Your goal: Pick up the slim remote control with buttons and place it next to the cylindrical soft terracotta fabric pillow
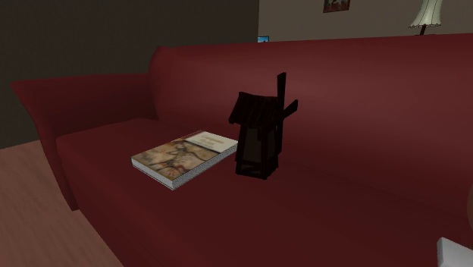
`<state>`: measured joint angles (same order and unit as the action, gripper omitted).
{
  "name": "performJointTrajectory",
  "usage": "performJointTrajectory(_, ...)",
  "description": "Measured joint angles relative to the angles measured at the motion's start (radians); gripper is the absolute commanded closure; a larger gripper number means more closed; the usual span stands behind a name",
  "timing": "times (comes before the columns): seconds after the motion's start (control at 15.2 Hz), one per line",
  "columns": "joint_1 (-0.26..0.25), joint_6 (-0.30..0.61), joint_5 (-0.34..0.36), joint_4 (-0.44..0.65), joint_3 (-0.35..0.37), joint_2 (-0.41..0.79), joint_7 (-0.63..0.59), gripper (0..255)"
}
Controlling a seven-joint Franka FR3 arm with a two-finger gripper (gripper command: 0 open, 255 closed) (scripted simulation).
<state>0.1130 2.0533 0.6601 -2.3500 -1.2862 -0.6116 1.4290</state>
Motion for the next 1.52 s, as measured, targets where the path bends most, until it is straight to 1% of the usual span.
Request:
performJointTrajectory(0.26,-0.033,0.057,0.018,-0.024,-0.063,0.018,-0.003,255)
performJointTrajectory(0.33,-0.050,0.072,0.020,-0.025,-0.084,0.025,-0.004,255)
performJointTrajectory(0.46,-0.060,0.093,0.029,-0.037,-0.106,0.029,-0.006,255)
performJointTrajectory(0.86,-0.066,0.101,0.031,-0.039,-0.115,0.031,-0.007,255)
performJointTrajectory(0.92,-0.066,0.101,0.031,-0.039,-0.115,0.031,-0.007,0)
performJointTrajectory(1.32,-0.066,0.101,0.031,-0.039,-0.115,0.031,-0.007,0)
performJointTrajectory(1.52,-0.003,0.034,0.013,-0.022,-0.027,0.006,0.001,0)
